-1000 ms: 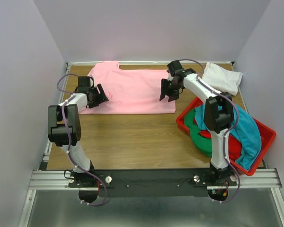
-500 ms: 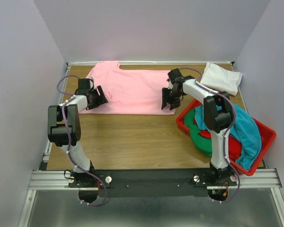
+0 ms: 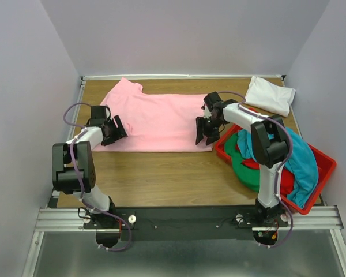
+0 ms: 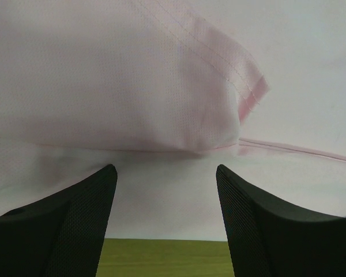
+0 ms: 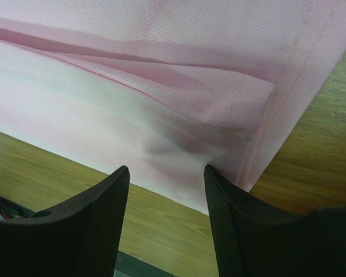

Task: Fold and stack the t-shirts
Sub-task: Fold the tshirt

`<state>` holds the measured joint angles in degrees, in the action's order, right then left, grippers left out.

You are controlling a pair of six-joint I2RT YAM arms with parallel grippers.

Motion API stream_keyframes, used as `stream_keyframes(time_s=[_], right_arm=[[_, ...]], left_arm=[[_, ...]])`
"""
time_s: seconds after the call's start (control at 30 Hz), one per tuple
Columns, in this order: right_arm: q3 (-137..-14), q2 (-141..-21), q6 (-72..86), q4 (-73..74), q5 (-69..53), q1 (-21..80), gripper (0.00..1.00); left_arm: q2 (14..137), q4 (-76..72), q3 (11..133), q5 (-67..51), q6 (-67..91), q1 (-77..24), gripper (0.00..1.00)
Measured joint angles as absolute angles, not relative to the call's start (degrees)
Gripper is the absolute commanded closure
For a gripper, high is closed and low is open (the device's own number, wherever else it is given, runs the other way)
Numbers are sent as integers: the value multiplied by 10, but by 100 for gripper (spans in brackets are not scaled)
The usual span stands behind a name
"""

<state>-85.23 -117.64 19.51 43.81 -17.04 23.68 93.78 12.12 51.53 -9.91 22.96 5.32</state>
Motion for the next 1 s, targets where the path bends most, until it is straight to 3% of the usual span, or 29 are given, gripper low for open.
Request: stream_keyframes(time_s=[0.17, 0.3, 0.57, 1.0], right_arm=[[-900, -1179, 189, 476, -174, 240, 37], [-1005, -1192, 183, 492, -180, 240, 37], [-1138, -1263, 180, 495, -186, 240, 37], [-1140, -1352, 183, 488, -160, 239, 38]], left_arm=[[927, 187, 555, -92, 230, 55, 21], [939, 216, 653, -93, 234, 55, 21], [1055, 204, 827, -98, 241, 48, 21], [1125, 168, 761, -114, 263, 28, 21]])
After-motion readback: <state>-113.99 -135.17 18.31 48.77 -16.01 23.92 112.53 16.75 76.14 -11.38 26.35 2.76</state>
